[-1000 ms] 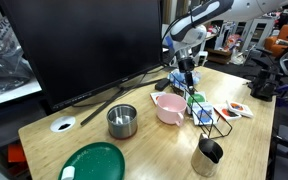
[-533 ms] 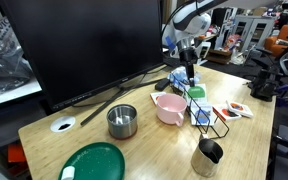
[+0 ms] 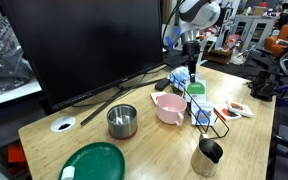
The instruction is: Take one book from the wire tray and place it upright on the table
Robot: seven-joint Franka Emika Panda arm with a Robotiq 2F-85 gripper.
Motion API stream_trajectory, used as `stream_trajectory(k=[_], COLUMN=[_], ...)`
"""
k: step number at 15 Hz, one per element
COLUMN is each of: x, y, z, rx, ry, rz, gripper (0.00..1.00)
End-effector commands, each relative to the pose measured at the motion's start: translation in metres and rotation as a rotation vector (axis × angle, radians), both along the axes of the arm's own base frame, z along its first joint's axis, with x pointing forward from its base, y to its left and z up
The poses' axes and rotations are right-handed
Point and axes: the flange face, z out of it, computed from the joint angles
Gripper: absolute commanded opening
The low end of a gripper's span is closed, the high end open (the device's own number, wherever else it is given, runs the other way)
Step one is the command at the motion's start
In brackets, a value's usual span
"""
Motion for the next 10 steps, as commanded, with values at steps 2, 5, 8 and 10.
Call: stream_trajectory(k=[2,5,8,10], x=[-0.013,-0.017,-0.021,-0.023], y=[0.001,0.001,0.001,0.001], z=[0.009,0.010,0.011,0.011], rx=[-0.033,-0.052,-0.066,-0.075], ry=[-0.100,-0.153,-0.204,-0.230], rz=[-0.081,-0.111,-0.143,-0.160], gripper=[0.04,0.04,0.04,0.04])
